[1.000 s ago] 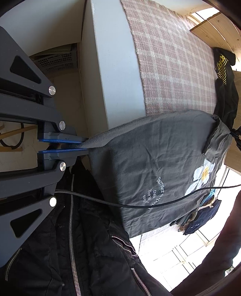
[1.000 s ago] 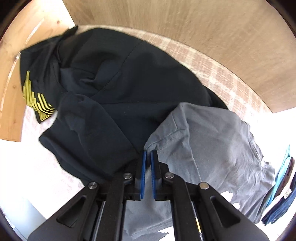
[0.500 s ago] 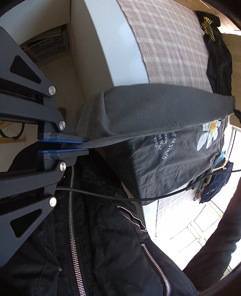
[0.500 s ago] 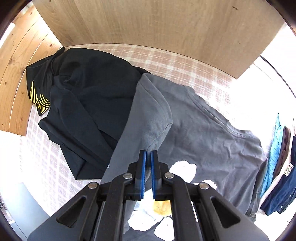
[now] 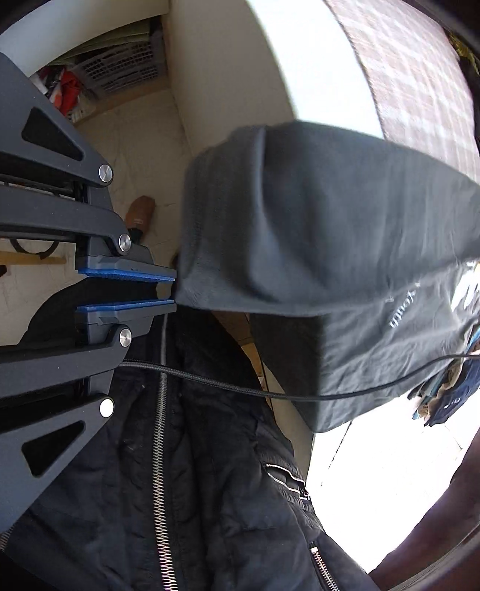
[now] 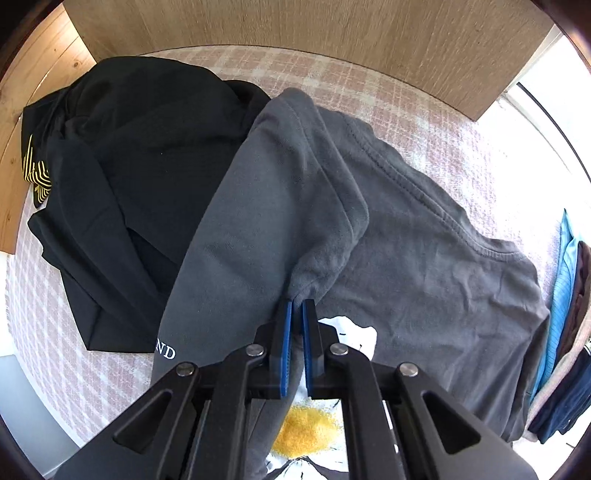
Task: Fold clothes
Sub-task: 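Lift the hoodie with both tools and fold it lengthwise over itself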
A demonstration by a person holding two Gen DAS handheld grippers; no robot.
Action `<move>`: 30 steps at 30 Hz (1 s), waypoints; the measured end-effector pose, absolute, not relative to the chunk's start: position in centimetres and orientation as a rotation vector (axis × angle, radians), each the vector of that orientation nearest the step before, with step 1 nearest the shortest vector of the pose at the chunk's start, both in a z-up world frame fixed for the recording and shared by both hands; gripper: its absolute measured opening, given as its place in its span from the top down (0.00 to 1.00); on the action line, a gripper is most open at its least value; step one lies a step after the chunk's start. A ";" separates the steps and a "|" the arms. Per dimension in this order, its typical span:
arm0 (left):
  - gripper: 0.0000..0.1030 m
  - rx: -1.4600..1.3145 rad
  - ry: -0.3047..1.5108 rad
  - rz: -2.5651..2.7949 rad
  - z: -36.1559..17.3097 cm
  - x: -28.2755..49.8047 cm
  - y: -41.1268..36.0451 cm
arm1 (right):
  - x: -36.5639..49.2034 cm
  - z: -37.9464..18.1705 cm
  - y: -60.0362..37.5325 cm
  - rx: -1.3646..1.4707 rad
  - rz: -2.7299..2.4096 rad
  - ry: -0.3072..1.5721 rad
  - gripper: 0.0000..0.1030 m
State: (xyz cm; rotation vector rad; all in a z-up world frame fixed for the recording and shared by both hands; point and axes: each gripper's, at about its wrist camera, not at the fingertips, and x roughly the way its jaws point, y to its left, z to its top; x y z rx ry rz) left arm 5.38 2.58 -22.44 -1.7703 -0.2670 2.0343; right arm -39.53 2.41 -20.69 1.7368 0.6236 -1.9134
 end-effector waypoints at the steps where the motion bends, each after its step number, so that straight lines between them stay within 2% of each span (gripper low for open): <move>1: 0.89 -1.785 -0.264 2.061 -22.5 5.8 1.6 | -39.5 -20.6 2.4 1.739 -1.909 0.628 0.92; 3: 0.85 -1.792 -0.224 2.121 -22.7 5.7 -0.4 | -39.4 -20.4 2.5 1.741 -1.902 0.636 0.92; 7: 0.83 -1.730 -0.209 2.195 -23.5 4.1 -3.3 | -38.6 -19.4 2.9 1.733 -1.916 0.654 0.91; 14: 0.80 -1.610 -0.103 2.161 -25.5 2.1 -3.8 | -35.6 -16.9 4.6 1.708 -1.925 0.700 0.91; 18: 0.76 -1.508 -0.326 2.100 -26.1 1.1 -5.2 | -32.8 -15.3 5.9 1.694 -1.899 0.674 0.91; 30: 0.76 -1.515 -0.418 1.993 -27.8 -1.1 -5.0 | -26.0 -13.4 7.9 1.662 -1.783 0.686 0.91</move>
